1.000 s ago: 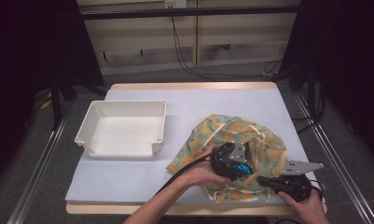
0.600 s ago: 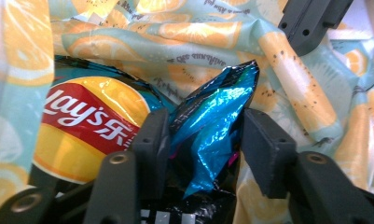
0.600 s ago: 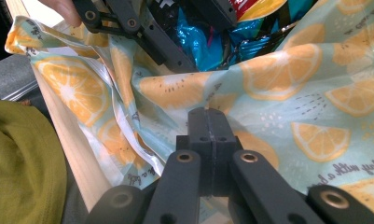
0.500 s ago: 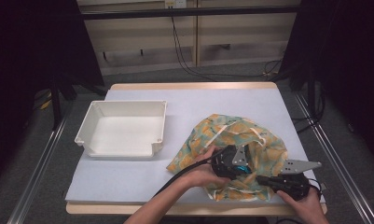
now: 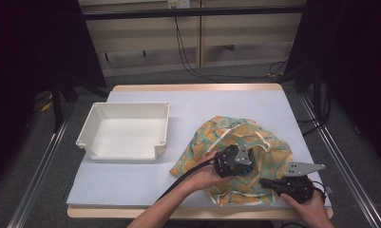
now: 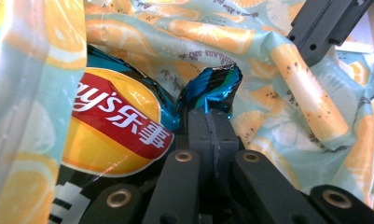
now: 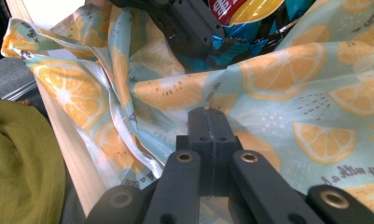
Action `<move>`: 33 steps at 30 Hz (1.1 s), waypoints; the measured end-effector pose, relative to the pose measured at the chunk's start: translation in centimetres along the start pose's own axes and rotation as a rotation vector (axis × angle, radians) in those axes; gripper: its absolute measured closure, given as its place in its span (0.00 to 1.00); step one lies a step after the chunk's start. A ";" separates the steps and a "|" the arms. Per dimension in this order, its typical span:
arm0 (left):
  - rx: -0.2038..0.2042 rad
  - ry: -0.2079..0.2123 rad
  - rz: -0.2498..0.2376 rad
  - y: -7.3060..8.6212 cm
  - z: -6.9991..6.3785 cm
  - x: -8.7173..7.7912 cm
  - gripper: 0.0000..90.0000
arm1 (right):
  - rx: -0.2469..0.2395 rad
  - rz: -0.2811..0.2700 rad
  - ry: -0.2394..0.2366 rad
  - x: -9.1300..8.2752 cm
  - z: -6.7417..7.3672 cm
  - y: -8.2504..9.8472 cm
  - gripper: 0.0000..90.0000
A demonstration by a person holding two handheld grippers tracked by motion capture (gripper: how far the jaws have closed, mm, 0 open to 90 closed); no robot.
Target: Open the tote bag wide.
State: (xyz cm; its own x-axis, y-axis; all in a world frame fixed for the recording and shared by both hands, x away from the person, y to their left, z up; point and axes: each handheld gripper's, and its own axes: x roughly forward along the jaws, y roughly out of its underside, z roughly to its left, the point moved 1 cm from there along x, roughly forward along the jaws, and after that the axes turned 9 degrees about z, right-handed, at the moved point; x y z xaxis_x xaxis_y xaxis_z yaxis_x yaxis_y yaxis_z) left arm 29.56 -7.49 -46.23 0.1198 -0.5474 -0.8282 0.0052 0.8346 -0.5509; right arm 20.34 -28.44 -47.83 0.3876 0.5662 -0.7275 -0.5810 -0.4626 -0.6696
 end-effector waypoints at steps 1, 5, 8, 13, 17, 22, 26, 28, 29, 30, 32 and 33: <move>-0.002 0.005 0.001 0.0 0.0 -0.1 1.00 | -0.002 -0.002 0.001 0.0 0.0 0.0 1.00; -0.023 0.031 -0.040 0.2 0.2 -0.6 1.00 | -0.003 -0.006 -0.001 0.1 0.0 -0.1 1.00; -0.053 0.070 -0.089 0.5 0.6 -1.4 1.00 | -0.005 -0.016 -0.001 0.1 0.0 -0.3 1.00; -0.087 0.099 -0.169 0.7 1.0 -3.2 1.00 | -0.010 -0.027 0.004 0.2 0.1 -0.7 1.00; -0.095 0.125 -0.212 0.6 0.9 -4.3 1.00 | -0.004 -0.045 0.009 0.2 0.1 -1.0 1.00; -0.098 0.144 -0.272 0.5 0.9 -5.7 1.00 | -0.001 -0.059 0.016 0.3 0.0 -1.5 1.00; -0.117 0.163 -0.322 0.7 1.1 -6.6 1.00 | 0.000 -0.046 0.011 0.6 -0.1 -1.6 1.00; -0.116 0.166 -0.342 0.8 1.1 -7.2 1.00 | 0.002 -0.042 0.008 0.7 -0.2 -1.6 1.00; -0.116 0.173 -0.352 0.8 1.2 -7.5 1.00 | 0.004 -0.042 0.007 0.7 -0.2 -1.6 1.00; -0.120 0.186 -0.367 0.8 1.2 -7.8 1.00 | 0.006 -0.043 0.012 0.7 -0.2 -1.6 1.00; -0.119 0.184 -0.382 0.6 1.2 -8.3 1.00 | 0.008 -0.040 0.012 0.7 -0.2 -1.6 1.00; -0.116 0.177 -0.390 0.6 1.3 -8.5 1.00 | 0.008 -0.041 0.010 0.7 -0.2 -1.6 1.00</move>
State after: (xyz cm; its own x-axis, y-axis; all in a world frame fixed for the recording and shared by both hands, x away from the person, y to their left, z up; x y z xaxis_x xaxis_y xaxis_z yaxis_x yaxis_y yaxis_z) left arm 29.80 -2.26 -39.37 -0.0411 -0.8304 -0.5556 -0.0968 0.5567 -0.8250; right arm 21.72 -27.45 -47.32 0.4183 0.5773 -0.7013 -0.5701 -0.4342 -0.6975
